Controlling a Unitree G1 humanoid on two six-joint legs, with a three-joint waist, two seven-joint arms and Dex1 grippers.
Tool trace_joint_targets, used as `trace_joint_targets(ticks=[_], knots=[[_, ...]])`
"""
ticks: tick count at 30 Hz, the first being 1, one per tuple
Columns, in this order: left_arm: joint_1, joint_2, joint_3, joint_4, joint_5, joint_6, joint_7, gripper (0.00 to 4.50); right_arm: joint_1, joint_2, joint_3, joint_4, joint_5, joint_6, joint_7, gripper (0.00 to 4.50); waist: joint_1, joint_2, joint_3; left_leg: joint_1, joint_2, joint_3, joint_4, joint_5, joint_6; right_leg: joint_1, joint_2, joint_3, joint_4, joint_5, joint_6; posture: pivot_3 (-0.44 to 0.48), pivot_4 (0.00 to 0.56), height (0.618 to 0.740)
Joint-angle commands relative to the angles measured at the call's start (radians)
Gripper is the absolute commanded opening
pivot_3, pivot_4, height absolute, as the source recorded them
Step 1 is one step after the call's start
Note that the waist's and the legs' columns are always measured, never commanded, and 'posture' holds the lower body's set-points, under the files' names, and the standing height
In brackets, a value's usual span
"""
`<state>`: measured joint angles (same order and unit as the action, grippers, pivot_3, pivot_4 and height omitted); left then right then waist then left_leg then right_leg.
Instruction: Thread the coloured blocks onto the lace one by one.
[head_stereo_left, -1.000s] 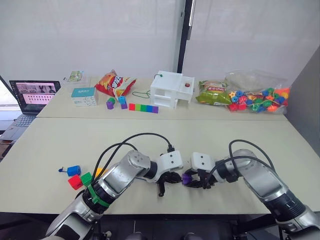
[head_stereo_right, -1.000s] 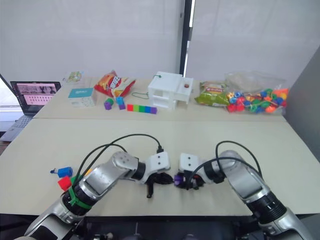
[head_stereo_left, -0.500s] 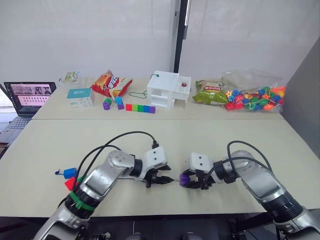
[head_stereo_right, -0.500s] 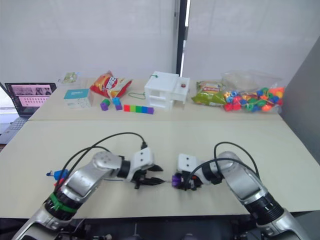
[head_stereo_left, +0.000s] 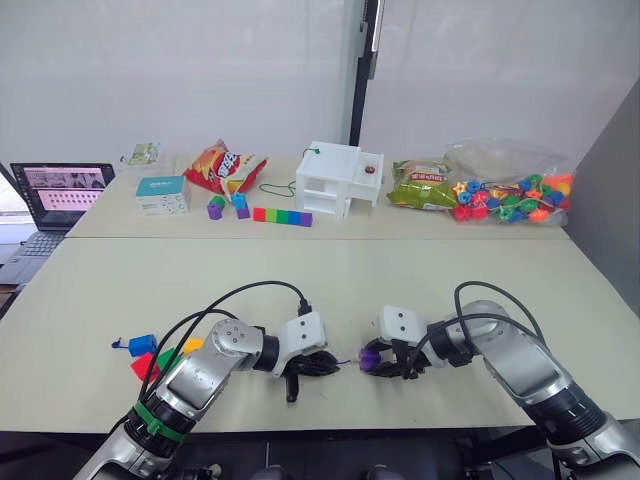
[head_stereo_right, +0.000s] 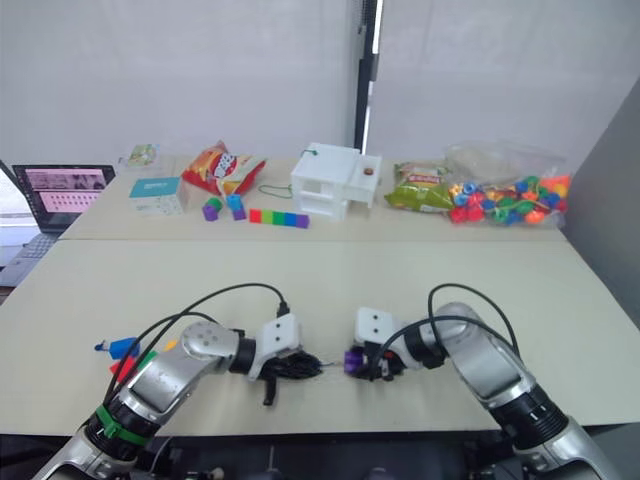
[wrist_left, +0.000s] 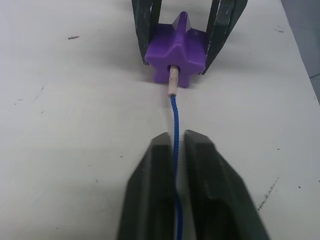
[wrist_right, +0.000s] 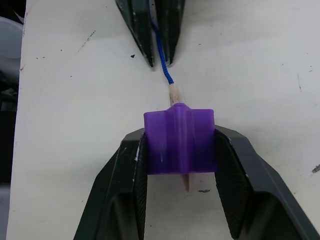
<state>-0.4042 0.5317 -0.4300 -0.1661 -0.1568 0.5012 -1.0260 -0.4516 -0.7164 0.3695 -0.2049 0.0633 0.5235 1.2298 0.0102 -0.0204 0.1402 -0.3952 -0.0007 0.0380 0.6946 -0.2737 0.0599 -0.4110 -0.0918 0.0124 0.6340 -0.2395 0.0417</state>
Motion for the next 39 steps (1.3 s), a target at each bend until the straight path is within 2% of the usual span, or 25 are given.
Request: trace_joint_targets(ticks=[1, 12, 21, 24, 26, 32, 34, 39], knots=[[-0.018, -0.016, -0.015, 0.007, 0.014, -0.021, -0.001, 0.05, 0.007, 0.002, 0.024, -0.003, 0.013, 0.003, 0.011, 1.36, 0.0, 0.0, 0.0, 0.0, 0.0, 0.0, 0.0, 0.0, 0.0, 0.0, 0.0, 0.0, 0.0, 0.0, 0.0, 0.0, 0.15, 0.74], [-0.09, -0.111, -0.054, 0.052, 0.051, -0.033, 0.014, 0.05, -0.002, 0.017, 0.033, -0.002, 0.01, 0.0, 0.009, 1.36, -0.002, 0.0, 0.0, 0.0, 0.0, 0.0, 0.0, 0.0, 0.0, 0.001, 0.0, -0.001, -0.002, 0.0, 0.0, 0.0, 0.15, 0.74], [-0.093, -0.109, -0.046, 0.043, 0.069, -0.03, 0.02, 0.05, 0.005, 0.014, 0.036, -0.008, 0.005, -0.009, 0.012, 1.36, -0.002, 0.0, 0.0, 0.0, 0.0, 0.0, 0.0, 0.0, 0.0, 0.001, 0.001, 0.0, -0.002, 0.0, 0.0, 0.0, 0.15, 0.74], [-0.093, -0.106, -0.023, 0.02, 0.042, -0.003, 0.008, 0.93, 0.011, 0.014, 0.024, -0.023, 0.02, 0.003, 0.011, 1.36, -0.002, 0.0, 0.0, 0.0, 0.0, 0.0, 0.0, 0.0, 0.0, 0.001, 0.001, 0.0, -0.002, 0.0, 0.0, 0.0, 0.15, 0.74], [-0.095, -0.092, -0.014, 0.001, 0.035, 0.01, -0.006, 1.58, 0.012, 0.018, 0.006, -0.025, 0.027, 0.012, -0.003, 2.43, -0.002, 0.0, 0.0, 0.0, 0.0, 0.0, 0.0, 0.0, 0.0, 0.001, 0.0, 0.0, -0.002, 0.0, 0.0, 0.0, 0.15, 0.74], [-0.113, -0.063, -0.015, -0.037, 0.034, 0.039, -0.012, 3.56, 0.02, -0.017, -0.053, -0.063, 0.071, 0.045, -0.005, 4.46, 0.002, 0.0, 0.0, -0.002, 0.0, 0.0, 0.0, 0.0, 0.0, -0.001, -0.001, 0.0, -0.002, 0.0, 0.001, 0.0, 0.15, 0.74], [-0.135, -0.082, -0.03, -0.021, 0.047, 0.044, 0.004, 4.2, 0.033, -0.043, -0.094, -0.08, 0.097, 0.045, -0.007, 4.5, 0.008, 0.0, 0.0, -0.004, -0.001, -0.001, 0.0, 0.0, 0.0, -0.002, -0.001, -0.001, -0.002, 0.001, 0.001, 0.0, 0.15, 0.74], [-0.173, -0.155, -0.082, 0.048, 0.08, 0.026, 0.04, 4.2, 0.078, -0.089, -0.164, -0.071, 0.13, 0.007, -0.013, 4.5, 0.014, 0.0, 0.0, -0.006, -0.002, -0.001, 0.001, -0.001, 0.001, -0.002, -0.001, 0.0, -0.004, 0.002, 0.003, 0.0, 0.15, 0.74]])
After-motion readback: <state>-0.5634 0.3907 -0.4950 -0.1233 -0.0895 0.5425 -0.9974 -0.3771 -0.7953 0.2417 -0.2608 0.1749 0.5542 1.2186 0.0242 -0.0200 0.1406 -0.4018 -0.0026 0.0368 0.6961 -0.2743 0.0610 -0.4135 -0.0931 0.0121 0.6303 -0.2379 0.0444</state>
